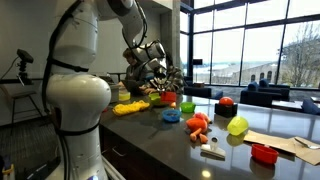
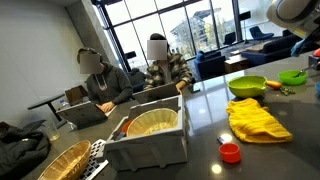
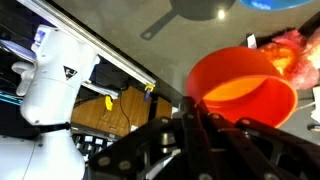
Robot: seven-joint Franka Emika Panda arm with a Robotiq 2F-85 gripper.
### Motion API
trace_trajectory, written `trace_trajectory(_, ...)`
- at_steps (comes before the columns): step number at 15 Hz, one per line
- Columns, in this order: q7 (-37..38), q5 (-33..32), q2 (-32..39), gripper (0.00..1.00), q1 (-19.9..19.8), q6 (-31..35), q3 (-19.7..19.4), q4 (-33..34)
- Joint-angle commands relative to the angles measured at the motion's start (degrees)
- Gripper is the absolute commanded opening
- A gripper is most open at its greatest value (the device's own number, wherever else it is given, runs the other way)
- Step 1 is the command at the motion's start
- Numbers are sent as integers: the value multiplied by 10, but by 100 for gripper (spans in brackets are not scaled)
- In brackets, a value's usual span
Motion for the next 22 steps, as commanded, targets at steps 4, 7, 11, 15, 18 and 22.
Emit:
trace_trajectory(4,21,-140,38,1,161,-63,-192,43)
trace_trajectory(7,19,-145,68,1,241,-74,-279,70)
trace_trajectory(11,19,-93,65,1,272,-65,-270,51)
trace_trajectory(15,-12,-82,39,1,158,-54,-114,42)
trace_trajectory(18,-76,-52,36,1,96,-40,-50,42)
trace_trajectory(22,-180,-10,33,1,42,-22,-15,43)
